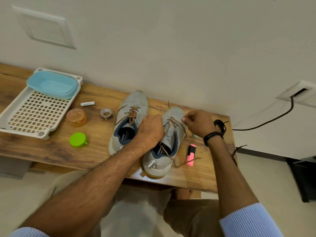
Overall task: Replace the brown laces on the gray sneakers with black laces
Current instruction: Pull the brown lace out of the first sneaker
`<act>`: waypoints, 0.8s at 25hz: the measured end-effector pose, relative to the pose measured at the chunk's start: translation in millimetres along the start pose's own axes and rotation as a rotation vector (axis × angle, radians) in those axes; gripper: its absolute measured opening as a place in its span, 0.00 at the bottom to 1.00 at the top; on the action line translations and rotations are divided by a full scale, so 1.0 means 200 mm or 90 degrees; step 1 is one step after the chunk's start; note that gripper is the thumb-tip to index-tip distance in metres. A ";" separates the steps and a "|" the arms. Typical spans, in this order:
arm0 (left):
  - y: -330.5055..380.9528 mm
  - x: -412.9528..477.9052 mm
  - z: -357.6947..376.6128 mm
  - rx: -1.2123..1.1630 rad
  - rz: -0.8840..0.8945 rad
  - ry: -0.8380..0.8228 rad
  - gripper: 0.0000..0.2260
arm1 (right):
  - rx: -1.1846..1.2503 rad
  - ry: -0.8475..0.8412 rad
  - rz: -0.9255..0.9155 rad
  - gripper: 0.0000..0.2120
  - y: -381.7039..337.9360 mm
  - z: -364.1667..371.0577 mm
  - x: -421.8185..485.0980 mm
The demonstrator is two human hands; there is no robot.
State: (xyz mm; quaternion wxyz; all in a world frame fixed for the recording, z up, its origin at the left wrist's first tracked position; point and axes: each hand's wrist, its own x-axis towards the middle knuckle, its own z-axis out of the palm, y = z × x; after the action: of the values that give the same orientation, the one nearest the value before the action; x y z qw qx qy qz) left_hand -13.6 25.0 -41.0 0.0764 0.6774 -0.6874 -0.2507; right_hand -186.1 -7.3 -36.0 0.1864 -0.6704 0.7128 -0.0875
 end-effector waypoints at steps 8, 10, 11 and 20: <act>0.00 0.00 0.01 0.004 -0.010 0.004 0.07 | 0.078 -0.015 -0.010 0.08 -0.09 0.15 0.06; -0.01 0.00 0.01 -0.002 -0.006 0.002 0.07 | 0.330 -0.026 0.079 0.09 -0.10 0.10 0.03; -0.01 0.00 0.01 -0.005 -0.004 0.003 0.06 | 0.516 -0.042 0.135 0.08 -0.10 0.06 0.01; -0.01 0.00 0.01 0.011 0.001 0.005 0.07 | 1.256 -0.011 0.180 0.17 0.09 -0.28 -0.07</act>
State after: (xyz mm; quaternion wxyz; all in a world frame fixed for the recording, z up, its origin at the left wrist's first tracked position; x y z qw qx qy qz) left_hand -13.1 25.2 -44.1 0.0734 0.6783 -0.6899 -0.2421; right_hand -223.5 0.0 11.1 0.6740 -0.1248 0.3929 -0.6130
